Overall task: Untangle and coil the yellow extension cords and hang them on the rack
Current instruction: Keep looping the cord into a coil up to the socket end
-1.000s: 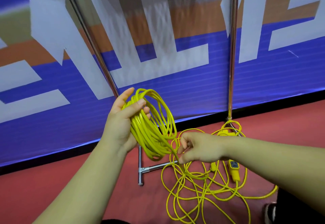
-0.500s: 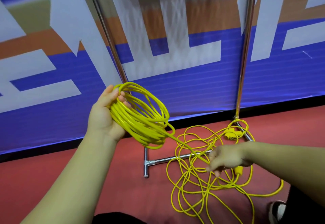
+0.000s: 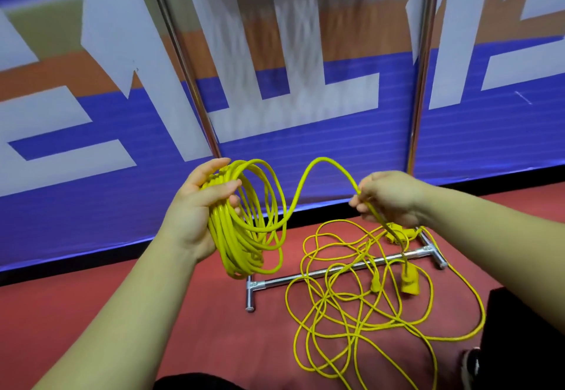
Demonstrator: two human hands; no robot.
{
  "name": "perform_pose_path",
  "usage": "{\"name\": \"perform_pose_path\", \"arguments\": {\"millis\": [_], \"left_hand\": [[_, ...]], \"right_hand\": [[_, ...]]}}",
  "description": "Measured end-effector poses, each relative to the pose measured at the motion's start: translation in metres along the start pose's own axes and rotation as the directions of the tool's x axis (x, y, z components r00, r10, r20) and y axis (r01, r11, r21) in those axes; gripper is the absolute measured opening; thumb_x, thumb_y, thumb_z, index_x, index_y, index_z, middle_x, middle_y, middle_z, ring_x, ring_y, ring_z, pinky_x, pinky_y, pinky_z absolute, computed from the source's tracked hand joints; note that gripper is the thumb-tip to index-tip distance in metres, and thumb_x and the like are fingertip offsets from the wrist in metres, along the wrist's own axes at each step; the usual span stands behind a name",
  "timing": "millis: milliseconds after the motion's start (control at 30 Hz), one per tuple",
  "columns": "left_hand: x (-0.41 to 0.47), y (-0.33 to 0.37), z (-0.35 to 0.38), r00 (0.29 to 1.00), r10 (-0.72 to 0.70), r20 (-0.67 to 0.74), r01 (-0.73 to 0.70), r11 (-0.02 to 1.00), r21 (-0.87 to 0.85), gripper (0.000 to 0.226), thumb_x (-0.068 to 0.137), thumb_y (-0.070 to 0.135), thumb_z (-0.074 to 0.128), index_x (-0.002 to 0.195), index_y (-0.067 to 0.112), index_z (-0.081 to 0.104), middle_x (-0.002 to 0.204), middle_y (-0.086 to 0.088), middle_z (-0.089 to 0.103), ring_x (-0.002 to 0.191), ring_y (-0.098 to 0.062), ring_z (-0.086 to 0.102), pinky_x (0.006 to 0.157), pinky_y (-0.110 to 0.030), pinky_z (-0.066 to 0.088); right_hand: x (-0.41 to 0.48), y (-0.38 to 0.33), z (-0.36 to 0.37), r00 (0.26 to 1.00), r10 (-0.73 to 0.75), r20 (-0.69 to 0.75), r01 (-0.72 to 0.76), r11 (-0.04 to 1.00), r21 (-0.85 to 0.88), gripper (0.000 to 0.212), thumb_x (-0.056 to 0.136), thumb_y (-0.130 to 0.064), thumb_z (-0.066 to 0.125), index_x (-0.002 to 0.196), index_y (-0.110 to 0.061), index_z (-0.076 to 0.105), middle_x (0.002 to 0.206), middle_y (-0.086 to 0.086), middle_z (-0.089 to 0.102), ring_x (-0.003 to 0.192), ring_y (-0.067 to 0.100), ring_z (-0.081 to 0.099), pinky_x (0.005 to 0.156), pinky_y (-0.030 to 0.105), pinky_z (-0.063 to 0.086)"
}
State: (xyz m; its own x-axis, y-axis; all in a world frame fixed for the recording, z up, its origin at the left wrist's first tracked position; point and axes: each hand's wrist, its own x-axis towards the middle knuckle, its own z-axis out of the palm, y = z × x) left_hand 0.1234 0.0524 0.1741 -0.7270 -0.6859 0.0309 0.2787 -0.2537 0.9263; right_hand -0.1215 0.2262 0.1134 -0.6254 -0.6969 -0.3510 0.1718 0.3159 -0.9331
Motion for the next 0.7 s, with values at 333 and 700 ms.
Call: {"name": "perform_pose_path", "arguments": {"millis": [333,700], "left_hand": [[0.007,-0.015,0.015,1.0,-0.016,0.003,0.016,0.995,0.095,0.038,0.07,0.001,0.069,0.104,0.017,0.067,0.088,-0.016,0.057,0.052,-0.016,0.056,0.048,-0.026,0.05],[0.024,-0.016,0.003,0.981,0.023,-0.194,-0.026,1.0,-0.013,0.03,0.089,-0.005,0.06,0.108,0.018,0.061,0.079,-0.008,0.065,0.053,-0.012,0.059,0.048,-0.025,0.051]], "right_hand": [[-0.027,-0.045,-0.011,0.966,-0.245,0.078,0.216,0.937,0.273,0.021,0.092,-0.003,0.064,0.083,-0.02,0.055,0.091,0.008,0.076,0.087,0.018,0.075,0.079,0.033,0.061],[-0.014,-0.016,-0.02,0.931,-0.099,0.351,0.126,0.99,-0.057,0.022,0.088,0.004,0.066,0.087,-0.012,0.052,0.094,0.017,0.076,0.076,0.02,0.075,0.062,0.026,0.058]]}}
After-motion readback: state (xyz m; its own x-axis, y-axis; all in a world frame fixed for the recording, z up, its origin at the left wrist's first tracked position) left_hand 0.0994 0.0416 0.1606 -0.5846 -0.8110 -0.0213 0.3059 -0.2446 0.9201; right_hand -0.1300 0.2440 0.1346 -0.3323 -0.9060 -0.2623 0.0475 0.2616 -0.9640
